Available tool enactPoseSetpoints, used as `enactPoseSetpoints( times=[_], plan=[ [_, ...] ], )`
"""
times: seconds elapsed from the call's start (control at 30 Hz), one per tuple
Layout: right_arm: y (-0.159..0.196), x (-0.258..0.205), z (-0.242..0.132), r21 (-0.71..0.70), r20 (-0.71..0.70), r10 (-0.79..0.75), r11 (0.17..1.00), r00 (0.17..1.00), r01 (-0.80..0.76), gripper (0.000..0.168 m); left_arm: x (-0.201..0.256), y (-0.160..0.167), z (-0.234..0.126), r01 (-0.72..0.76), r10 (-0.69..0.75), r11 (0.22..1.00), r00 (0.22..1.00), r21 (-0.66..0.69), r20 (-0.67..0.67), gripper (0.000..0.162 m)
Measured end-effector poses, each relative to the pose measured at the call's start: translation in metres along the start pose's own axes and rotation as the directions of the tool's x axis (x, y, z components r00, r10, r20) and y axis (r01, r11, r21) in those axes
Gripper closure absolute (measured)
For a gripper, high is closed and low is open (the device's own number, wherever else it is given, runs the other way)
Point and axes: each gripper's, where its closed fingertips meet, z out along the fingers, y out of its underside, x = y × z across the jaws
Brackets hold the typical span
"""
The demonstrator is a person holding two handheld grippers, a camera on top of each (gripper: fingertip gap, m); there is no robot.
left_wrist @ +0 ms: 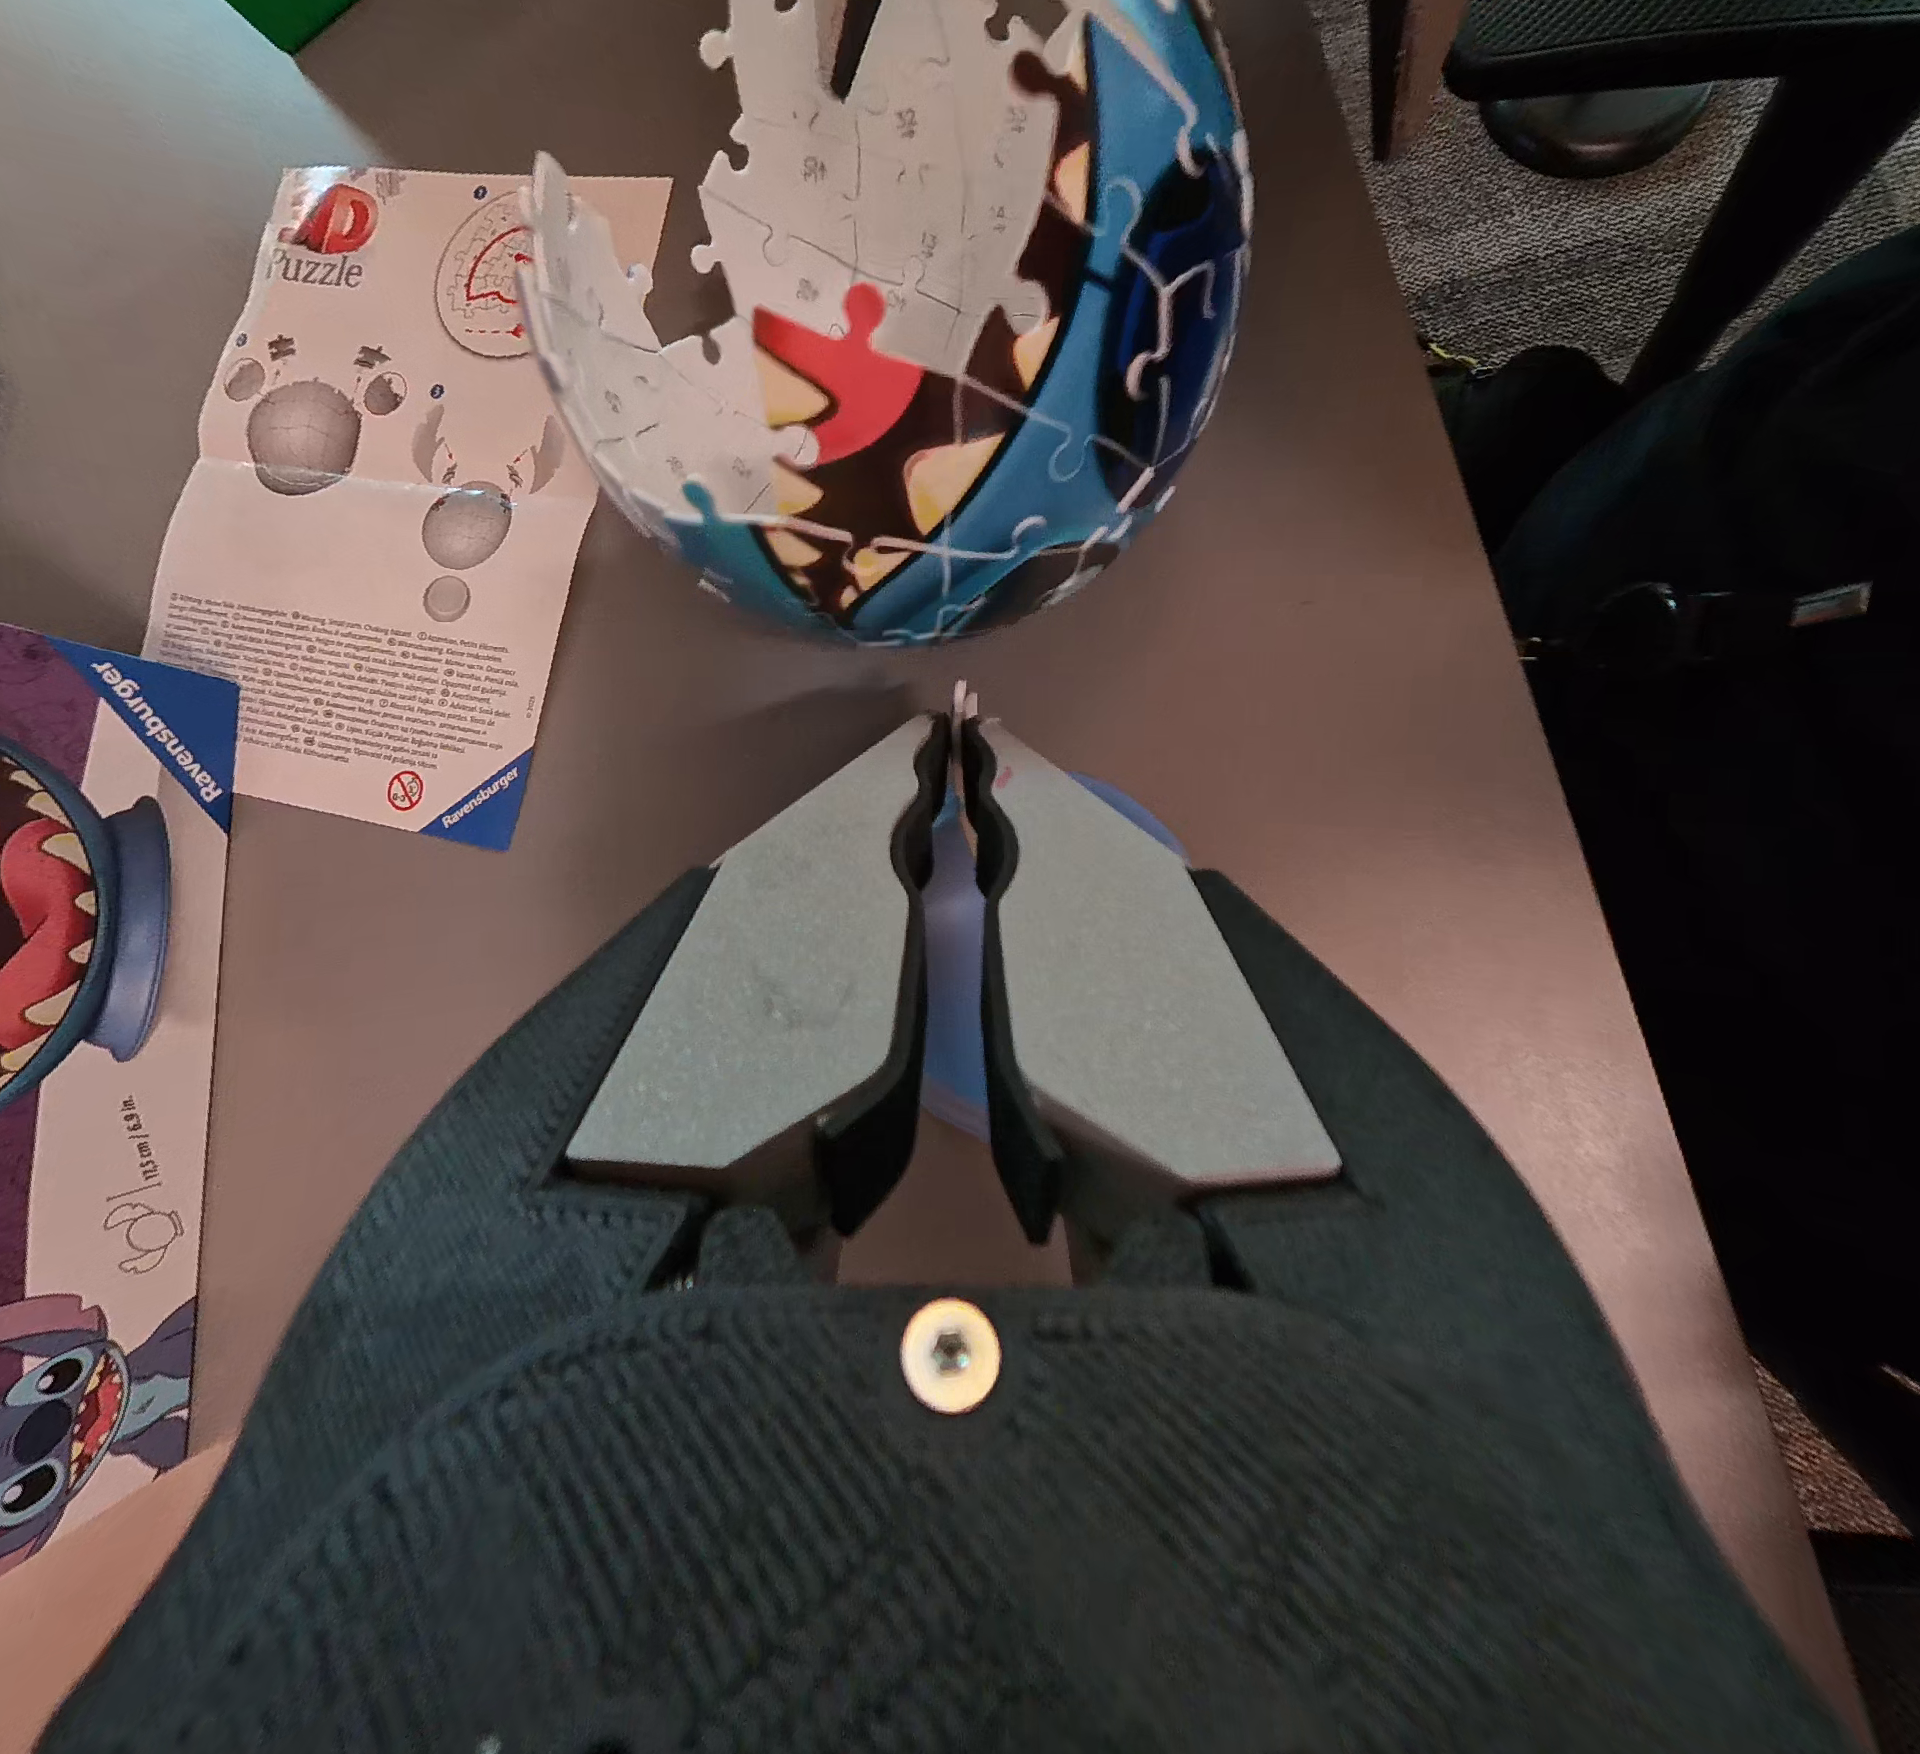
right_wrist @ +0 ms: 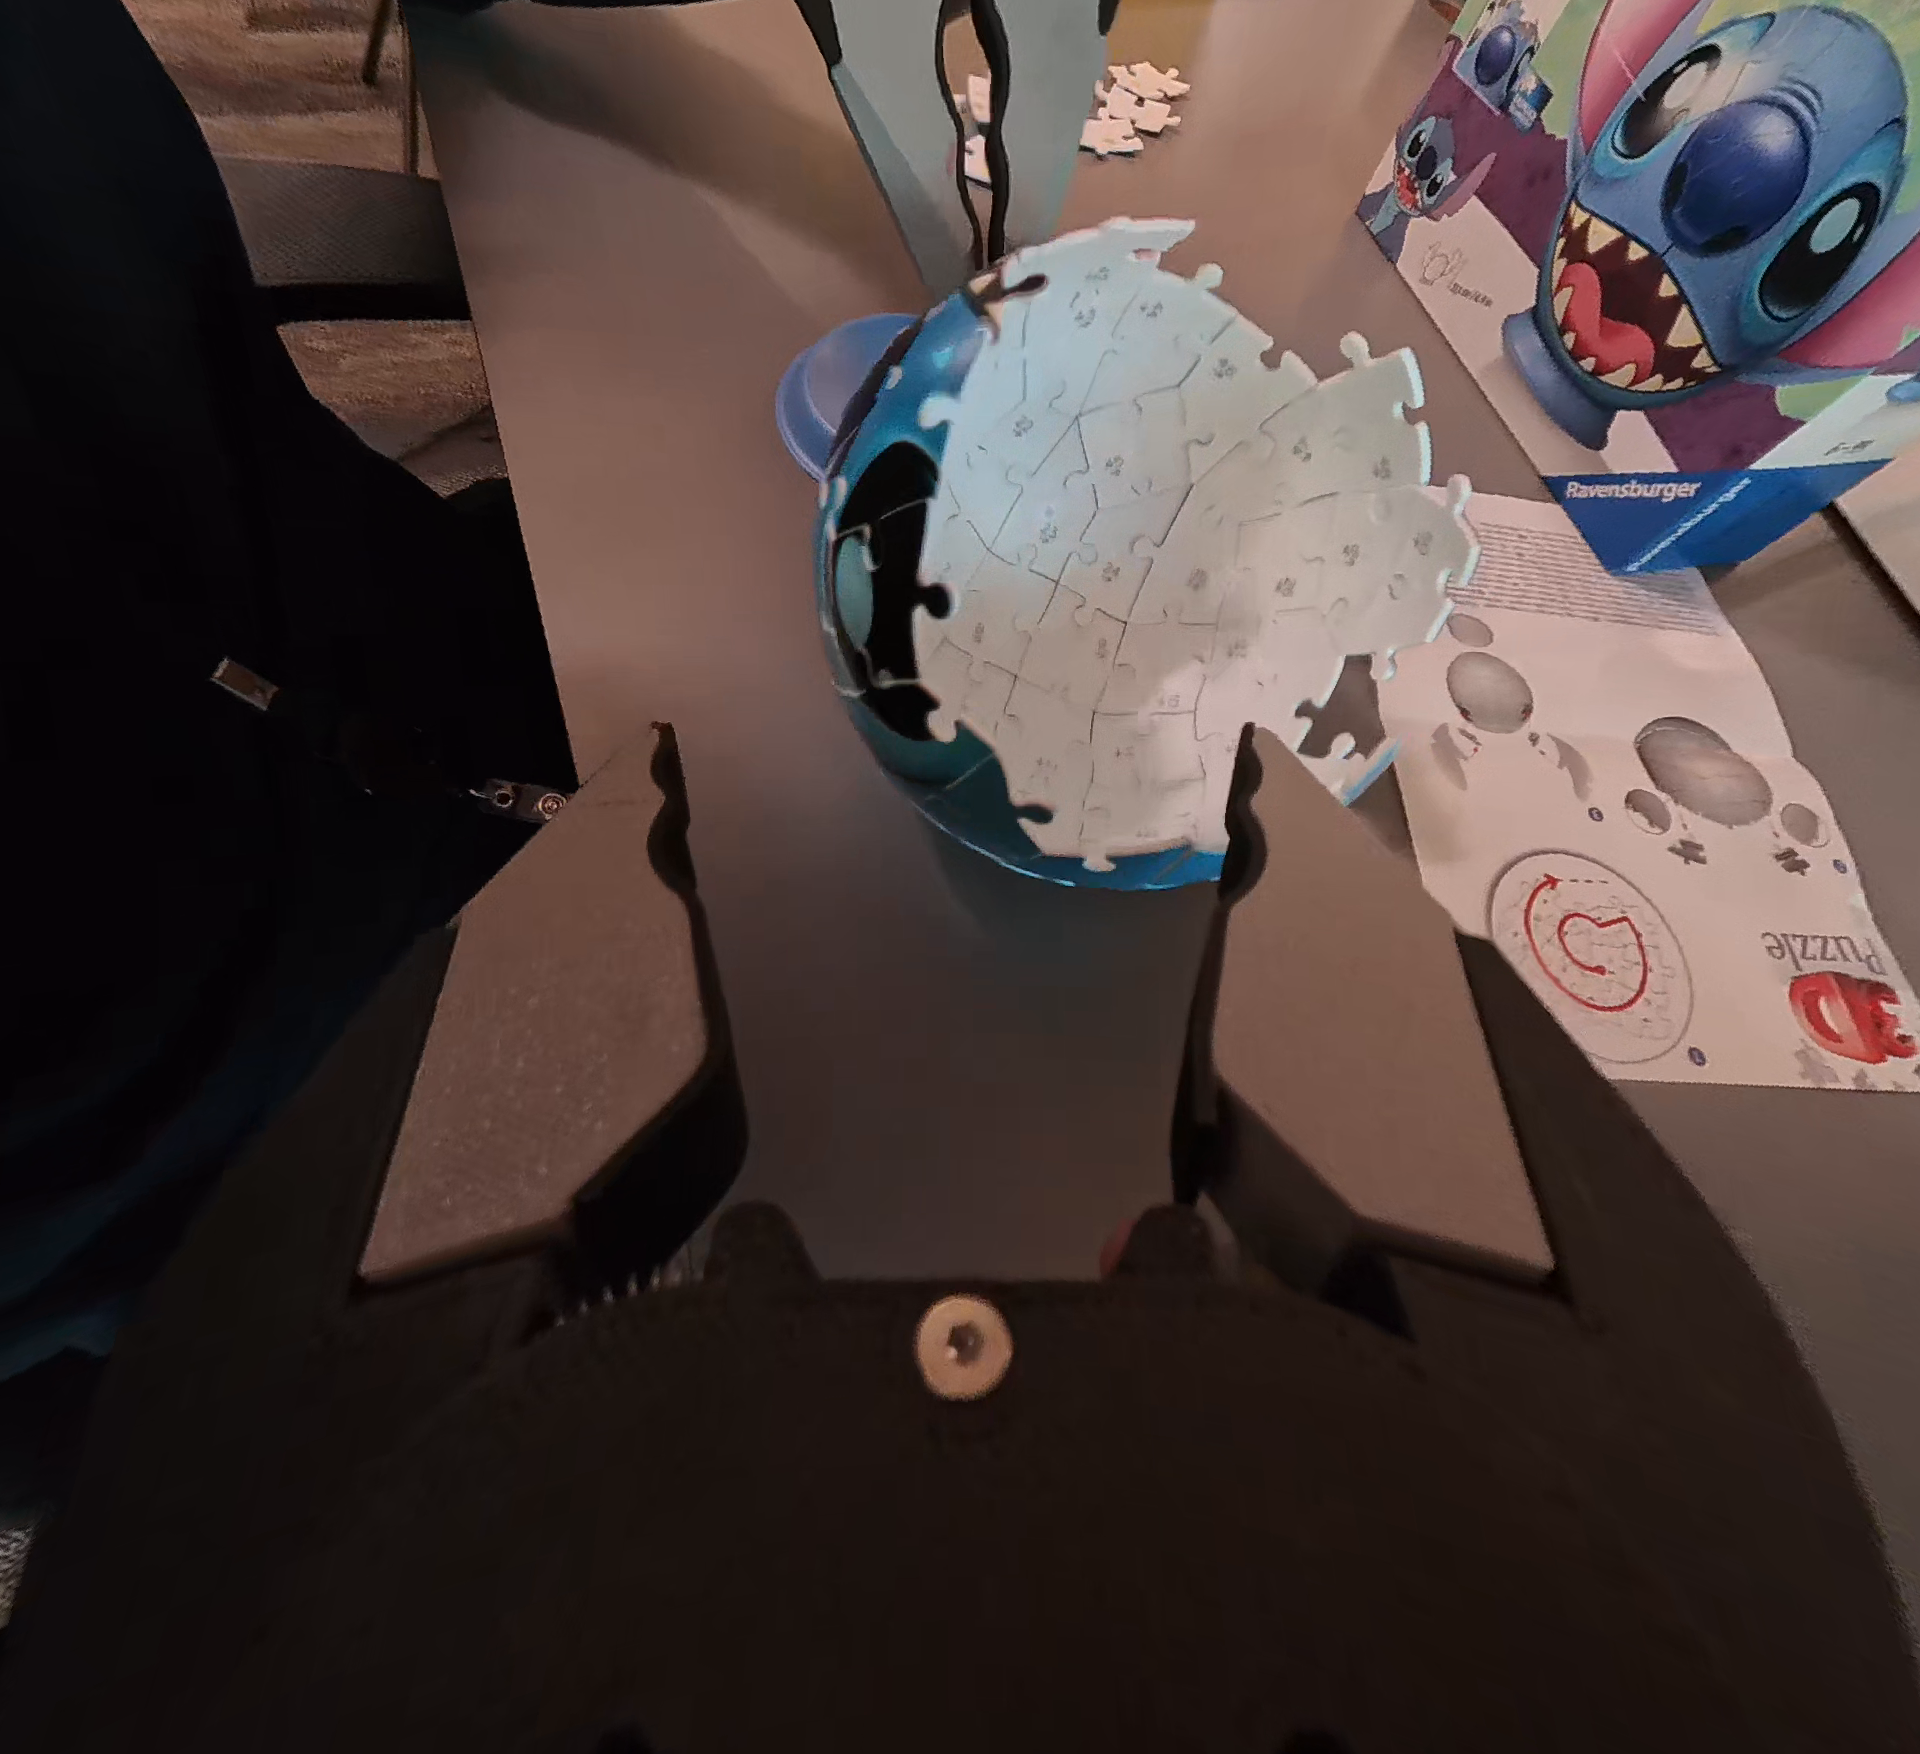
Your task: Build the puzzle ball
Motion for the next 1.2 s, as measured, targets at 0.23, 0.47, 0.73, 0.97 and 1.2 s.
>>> enactPoseSetpoints(
  times=[0.23,0.47,0.73,0.97,1.2],
  plan=[
    [0.009,0.004,0.006,0.001,0.012,0.041,0.999,0.999,-0.042,0.067,0.000,0.001,0.000,0.000,0.000,1.000,1.000,-0.005,0.000,0.162],
    [0.006,0.007,0.006,0.018,0.004,0.040,0.999,0.999,-0.041,0.068,0.000,0.001,0.002,0.000,0.000,1.000,1.000,-0.004,-0.004,0.162],
    [-0.007,0.007,-0.006,0.076,-0.090,0.020,0.997,0.996,-0.014,0.068,0.005,0.002,0.004,-0.009,0.009,1.000,1.000,-0.010,-0.020,0.162],
    [-0.008,-0.002,-0.032,0.233,-0.175,0.189,0.962,0.966,-0.146,0.065,0.011,0.003,0.005,-0.024,0.024,1.000,0.999,-0.017,-0.035,0.162],
    [0.016,-0.013,-0.013,0.148,-0.121,0.210,0.970,0.970,-0.192,0.061,0.018,0.004,0.008,-0.045,0.043,0.998,0.998,-0.036,-0.041,0.162]
  ],
)
